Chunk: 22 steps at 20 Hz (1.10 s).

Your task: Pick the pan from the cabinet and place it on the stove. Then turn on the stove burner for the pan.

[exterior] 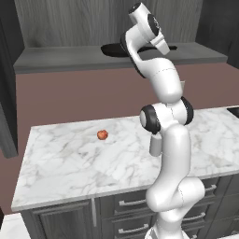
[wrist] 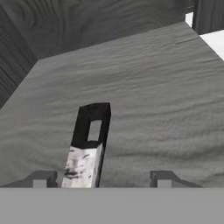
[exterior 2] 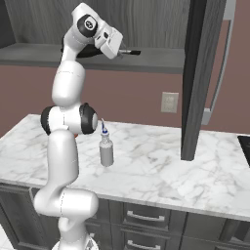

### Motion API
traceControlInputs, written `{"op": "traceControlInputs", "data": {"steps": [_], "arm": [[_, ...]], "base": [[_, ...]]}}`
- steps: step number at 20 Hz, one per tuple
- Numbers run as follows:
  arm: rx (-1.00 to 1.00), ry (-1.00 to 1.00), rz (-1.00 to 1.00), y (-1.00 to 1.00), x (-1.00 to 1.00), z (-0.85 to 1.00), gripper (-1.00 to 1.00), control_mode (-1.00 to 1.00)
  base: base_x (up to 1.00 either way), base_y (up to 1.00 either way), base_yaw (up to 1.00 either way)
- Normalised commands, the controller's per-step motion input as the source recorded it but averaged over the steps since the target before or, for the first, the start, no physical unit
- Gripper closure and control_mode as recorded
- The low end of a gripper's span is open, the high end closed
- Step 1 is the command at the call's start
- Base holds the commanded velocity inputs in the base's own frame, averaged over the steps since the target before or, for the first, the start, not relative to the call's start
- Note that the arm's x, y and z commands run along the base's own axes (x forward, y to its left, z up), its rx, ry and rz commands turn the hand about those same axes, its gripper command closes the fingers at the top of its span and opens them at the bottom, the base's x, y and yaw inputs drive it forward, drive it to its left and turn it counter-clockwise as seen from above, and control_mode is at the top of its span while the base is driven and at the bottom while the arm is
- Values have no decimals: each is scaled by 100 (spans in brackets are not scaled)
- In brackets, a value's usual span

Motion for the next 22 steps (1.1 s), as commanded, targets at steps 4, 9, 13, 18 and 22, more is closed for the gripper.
{"op": "traceControlInputs", "data": {"steps": [4, 9, 13, 18, 22], "arm": [[0, 0, 0, -1, 0, -36, -100, -100], [0, 1, 0, -1, 0, -38, -100, -100], [0, 3, 1, 0, 0, -39, -100, -100], [0, 2, 3, 0, 0, -39, -100, -100], [1, 0, 9, 1, 0, -28, -100, -100]], "base": [[0, 0, 0], [0, 0, 0], [0, 0, 0], [0, 0, 0], [0, 0, 0]]}}
